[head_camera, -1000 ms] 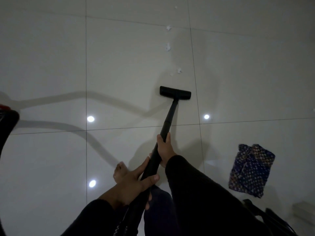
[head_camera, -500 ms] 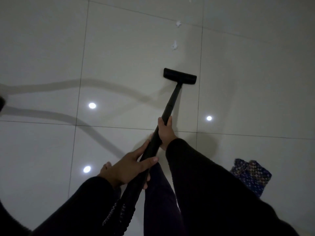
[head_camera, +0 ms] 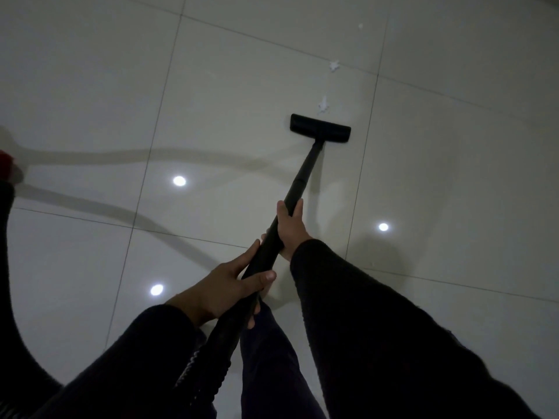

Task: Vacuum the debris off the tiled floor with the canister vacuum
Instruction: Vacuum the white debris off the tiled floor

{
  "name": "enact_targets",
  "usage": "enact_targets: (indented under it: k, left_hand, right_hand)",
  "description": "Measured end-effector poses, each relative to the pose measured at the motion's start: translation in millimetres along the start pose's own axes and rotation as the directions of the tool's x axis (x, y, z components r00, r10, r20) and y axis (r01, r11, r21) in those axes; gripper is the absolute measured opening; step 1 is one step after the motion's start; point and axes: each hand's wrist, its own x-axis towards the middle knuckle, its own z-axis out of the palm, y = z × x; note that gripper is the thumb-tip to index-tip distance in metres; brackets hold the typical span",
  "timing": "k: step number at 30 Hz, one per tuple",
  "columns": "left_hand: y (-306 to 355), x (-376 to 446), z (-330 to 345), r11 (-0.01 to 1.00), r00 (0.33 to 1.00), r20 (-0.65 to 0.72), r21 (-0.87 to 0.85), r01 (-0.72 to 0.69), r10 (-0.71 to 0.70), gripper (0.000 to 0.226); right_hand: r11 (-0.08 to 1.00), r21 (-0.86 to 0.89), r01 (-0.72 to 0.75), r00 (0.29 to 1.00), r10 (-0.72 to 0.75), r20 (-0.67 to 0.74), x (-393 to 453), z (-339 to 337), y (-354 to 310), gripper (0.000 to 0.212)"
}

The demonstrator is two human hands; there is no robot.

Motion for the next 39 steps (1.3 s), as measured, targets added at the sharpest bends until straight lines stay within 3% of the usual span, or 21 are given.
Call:
enact_targets:
  k: [13,19,28,39]
  left_hand:
    - [55,36,-39,0.998,0.998,0.026,-0.044,-0.053,0.054,0.086]
    - [101,56,-71,0.995,0.997,0.044,0.07,-0.07,0.067,0.075]
    - [186,95,-95,0.999,0.996,0.092,0.037,-0.012,0.009,0.08]
    - [322,174,-95,1.0,0.999,0.03,0.004,-0.017,0.017,0.078]
  right_hand:
    - [0.999,0.031,-0.011,1.0,0.011,0.003,33,25,-69,0.069]
    - [0.999,0.045,-0.008,1.0,0.009,-0.027,51,38,-120,0.068]
    - [0.998,0.06,0.02,0.998,-0.016,-0.067,91,39,-201,0.068]
    - [1.0,0.028,0.01,0.999,-0.009,-0.039,157,6,-347,0.072]
